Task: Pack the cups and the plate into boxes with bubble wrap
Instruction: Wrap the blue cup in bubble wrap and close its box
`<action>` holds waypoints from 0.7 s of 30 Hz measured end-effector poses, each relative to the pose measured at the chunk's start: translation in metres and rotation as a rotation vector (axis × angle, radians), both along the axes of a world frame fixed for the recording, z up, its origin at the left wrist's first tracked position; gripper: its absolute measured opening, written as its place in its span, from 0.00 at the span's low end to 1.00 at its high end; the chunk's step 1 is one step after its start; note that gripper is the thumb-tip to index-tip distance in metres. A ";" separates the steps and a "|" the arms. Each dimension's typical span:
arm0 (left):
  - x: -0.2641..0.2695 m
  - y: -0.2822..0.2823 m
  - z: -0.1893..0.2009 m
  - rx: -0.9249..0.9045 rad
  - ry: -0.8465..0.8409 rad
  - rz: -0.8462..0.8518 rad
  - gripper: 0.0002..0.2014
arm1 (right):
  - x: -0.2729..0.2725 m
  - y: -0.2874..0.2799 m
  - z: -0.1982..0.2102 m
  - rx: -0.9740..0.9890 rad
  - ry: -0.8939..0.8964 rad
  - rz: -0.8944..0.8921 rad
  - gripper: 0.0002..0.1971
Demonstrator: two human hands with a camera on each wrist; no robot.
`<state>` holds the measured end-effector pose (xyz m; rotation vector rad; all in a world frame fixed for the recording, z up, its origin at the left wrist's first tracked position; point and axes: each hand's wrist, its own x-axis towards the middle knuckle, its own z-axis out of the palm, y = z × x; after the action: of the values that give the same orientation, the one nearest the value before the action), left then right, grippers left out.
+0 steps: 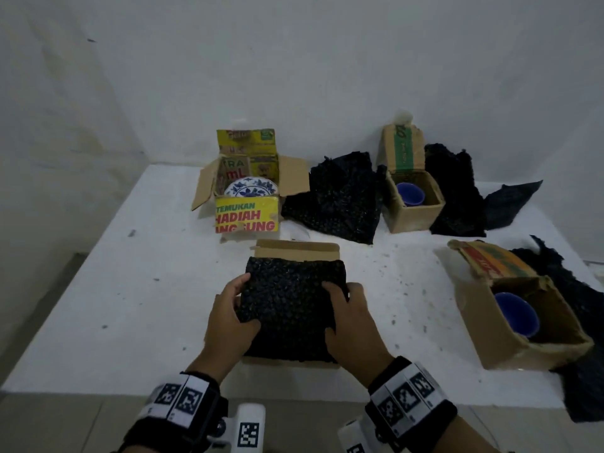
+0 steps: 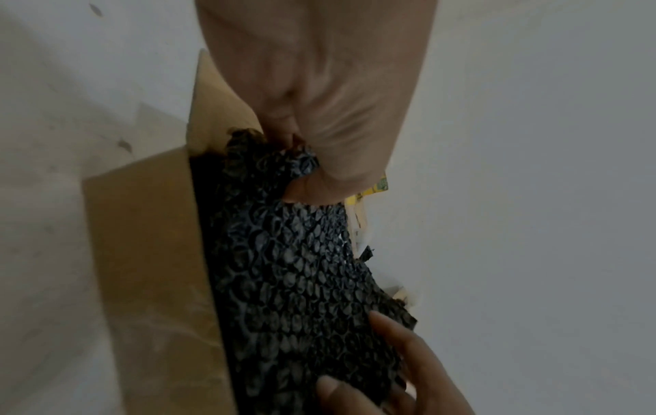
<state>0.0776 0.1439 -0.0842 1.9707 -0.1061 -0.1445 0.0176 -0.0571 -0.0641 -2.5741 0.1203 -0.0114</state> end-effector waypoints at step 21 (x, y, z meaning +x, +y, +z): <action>-0.013 0.021 -0.023 -0.270 0.182 -0.120 0.40 | -0.006 0.031 -0.052 -0.301 0.110 0.159 0.37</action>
<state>0.0644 0.1649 -0.1069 1.6743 -0.1182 -0.3685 0.0114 -0.0264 -0.1161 -2.8776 -0.0493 0.1847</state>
